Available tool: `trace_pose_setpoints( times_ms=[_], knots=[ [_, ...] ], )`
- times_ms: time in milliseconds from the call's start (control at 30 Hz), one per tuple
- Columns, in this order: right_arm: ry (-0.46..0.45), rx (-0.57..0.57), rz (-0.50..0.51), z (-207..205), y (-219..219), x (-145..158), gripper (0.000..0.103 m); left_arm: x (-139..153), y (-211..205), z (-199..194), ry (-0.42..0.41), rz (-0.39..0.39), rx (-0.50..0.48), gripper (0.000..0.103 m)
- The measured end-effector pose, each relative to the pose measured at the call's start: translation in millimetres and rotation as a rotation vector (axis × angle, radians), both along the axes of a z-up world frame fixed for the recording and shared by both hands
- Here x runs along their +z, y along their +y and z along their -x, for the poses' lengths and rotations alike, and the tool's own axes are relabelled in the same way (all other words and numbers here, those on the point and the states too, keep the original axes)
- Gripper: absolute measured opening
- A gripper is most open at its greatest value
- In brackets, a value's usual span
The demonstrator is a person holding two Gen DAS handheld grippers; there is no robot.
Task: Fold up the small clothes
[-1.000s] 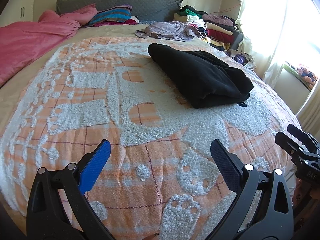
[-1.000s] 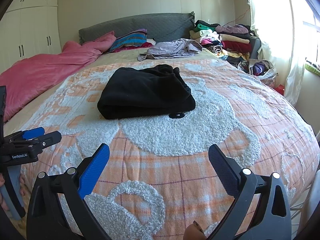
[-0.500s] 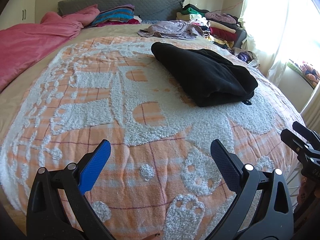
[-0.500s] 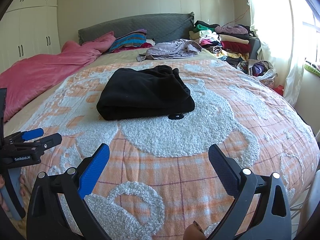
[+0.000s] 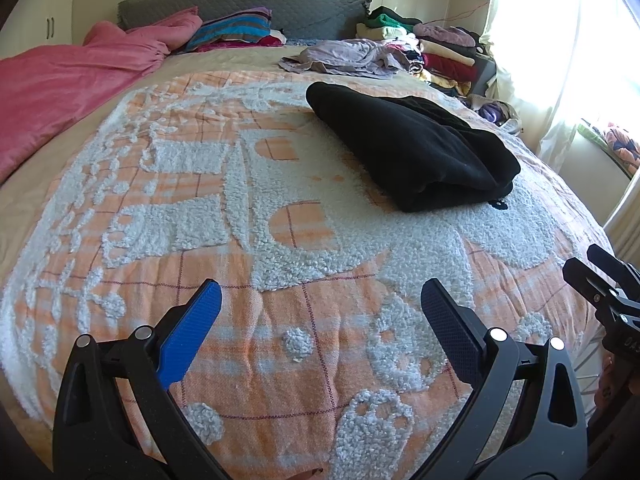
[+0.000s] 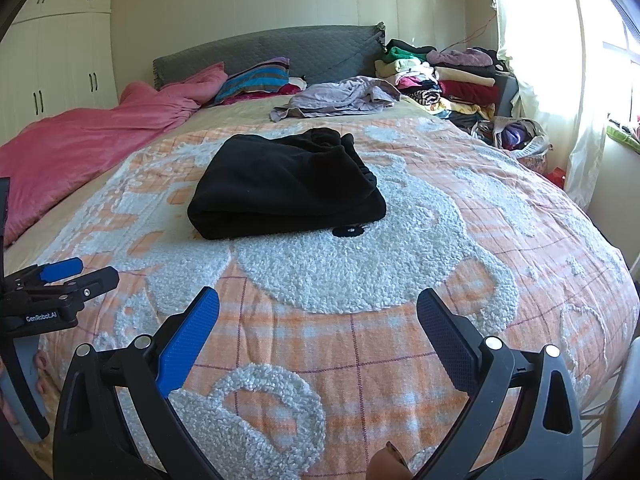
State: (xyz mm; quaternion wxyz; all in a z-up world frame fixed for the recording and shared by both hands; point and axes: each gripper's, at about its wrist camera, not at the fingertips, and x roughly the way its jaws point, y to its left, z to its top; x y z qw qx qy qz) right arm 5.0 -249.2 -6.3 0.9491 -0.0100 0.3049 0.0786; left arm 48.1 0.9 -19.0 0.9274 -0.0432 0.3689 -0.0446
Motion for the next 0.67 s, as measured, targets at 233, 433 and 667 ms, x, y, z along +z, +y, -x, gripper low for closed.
trace_pose_setpoints(
  times_ms=[233, 433, 667],
  knots=[
    [-0.011, -0.182, -0.005, 0, -31, -1, 0.098, -3, 2, -3, 0.031, -0.019, 0.036, 0.094],
    [-0.041, -0.586, 0.025, 12, -142, 5, 0.098, -3, 67, -20, 0.109, 0.098, 0.158, 0.094],
    [0.13, -1.194, 0.127, 53, -375, -15, 0.098, 23, 273, -47, 0.121, 0.066, 0.573, 0.093]
  ],
)
